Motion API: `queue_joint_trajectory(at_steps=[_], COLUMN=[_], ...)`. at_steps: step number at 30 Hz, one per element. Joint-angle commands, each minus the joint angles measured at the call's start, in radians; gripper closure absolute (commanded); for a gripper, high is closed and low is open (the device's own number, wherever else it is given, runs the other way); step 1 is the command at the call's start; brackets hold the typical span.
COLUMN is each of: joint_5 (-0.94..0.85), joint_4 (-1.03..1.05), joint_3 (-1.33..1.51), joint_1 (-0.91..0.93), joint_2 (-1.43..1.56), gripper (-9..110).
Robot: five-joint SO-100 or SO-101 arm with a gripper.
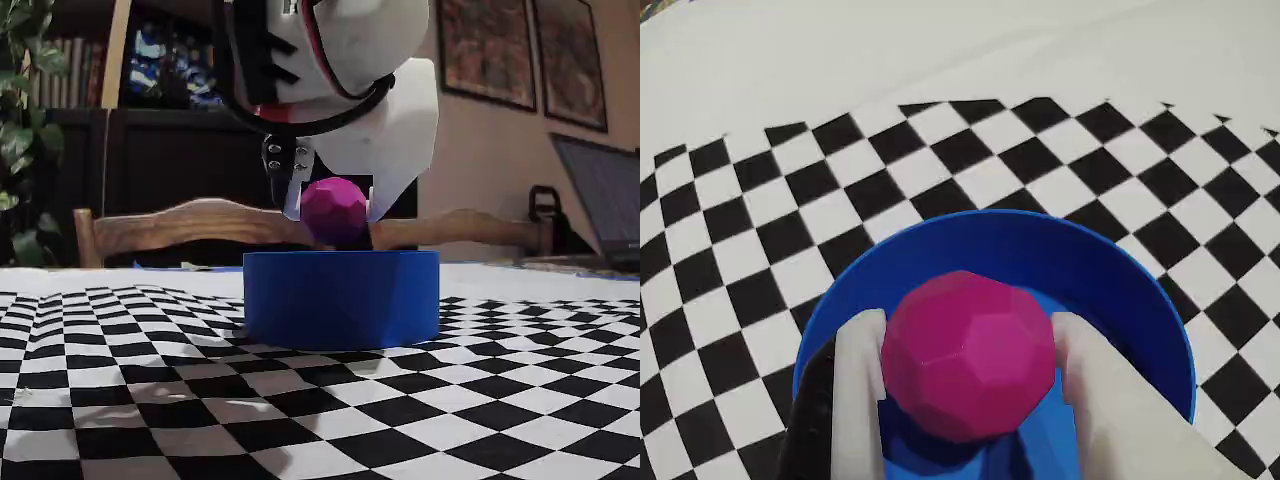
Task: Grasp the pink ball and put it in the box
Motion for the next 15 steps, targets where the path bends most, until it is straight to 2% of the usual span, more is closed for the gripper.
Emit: queue_joint_trajectory(at_steps=[1,13,15], joint_5=[-0.009,-0.009,-0.009], joint_4=[-0.015,-0.015,-0.015], joint_3=[-0.04,-0.04,-0.04], joint_1=[0.008,0.008,0.009], joint_2=[0.008,0.008,0.008], gripper=[101,101,89])
